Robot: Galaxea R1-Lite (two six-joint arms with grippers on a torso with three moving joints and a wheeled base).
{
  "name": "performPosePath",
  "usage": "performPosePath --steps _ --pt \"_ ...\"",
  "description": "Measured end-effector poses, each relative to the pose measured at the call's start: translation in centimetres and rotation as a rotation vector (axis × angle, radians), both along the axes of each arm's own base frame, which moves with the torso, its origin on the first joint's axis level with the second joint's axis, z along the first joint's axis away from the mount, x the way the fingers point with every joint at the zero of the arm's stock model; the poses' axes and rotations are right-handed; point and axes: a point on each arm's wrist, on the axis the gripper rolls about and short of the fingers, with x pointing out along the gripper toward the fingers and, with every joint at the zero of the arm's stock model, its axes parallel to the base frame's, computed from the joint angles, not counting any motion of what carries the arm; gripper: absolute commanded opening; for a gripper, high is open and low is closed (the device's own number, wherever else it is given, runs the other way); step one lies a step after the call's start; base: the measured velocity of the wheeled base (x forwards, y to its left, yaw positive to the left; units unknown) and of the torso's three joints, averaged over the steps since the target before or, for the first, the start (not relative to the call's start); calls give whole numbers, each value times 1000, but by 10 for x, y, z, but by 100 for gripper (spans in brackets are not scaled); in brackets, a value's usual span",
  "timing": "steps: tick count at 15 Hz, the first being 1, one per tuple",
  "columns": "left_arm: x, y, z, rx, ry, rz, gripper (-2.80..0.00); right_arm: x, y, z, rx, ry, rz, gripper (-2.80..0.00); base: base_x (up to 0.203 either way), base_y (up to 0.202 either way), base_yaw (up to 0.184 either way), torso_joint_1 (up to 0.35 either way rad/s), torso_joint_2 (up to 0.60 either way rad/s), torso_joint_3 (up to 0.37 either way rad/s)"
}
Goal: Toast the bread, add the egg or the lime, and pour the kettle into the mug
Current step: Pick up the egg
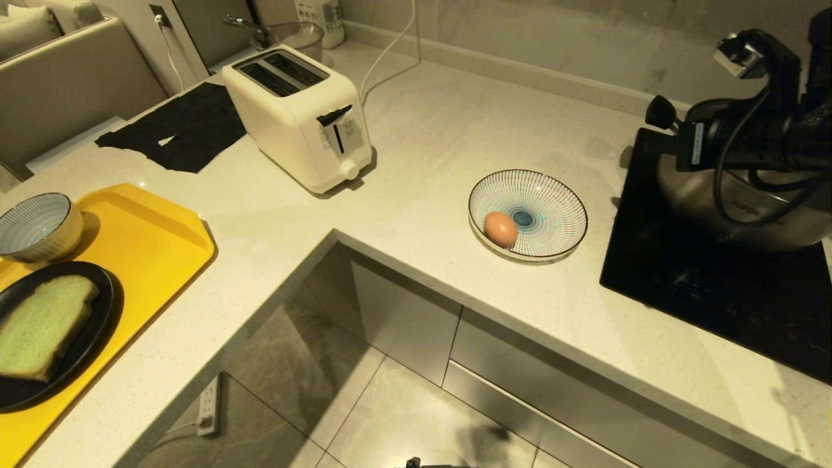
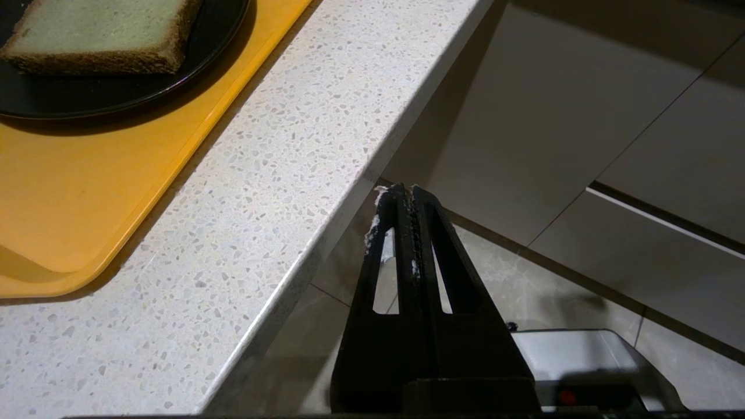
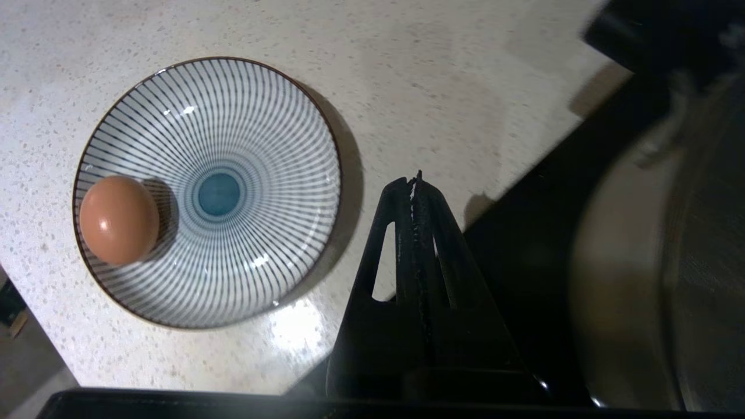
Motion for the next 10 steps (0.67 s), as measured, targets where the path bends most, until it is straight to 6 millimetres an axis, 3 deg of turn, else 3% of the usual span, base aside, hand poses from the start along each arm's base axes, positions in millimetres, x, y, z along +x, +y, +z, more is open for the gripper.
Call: performPosePath --steps 2,3,6,10 --pt "0 0 0 0 0 0 -280 20 26 -3 -5 32 71 -280 0 0 0 0 0 0" --pt "0 0 0 0 0 0 -280 27 38 -6 -3 38 99 0 0 0 0 0 0 0" --pt "0 0 0 0 0 0 -280 42 68 -16 48 76 148 0 0 0 0 0 0 0" --pt "0 0 0 0 0 0 -280 46 102 -25 65 93 181 0 0 0 0 0 0 0"
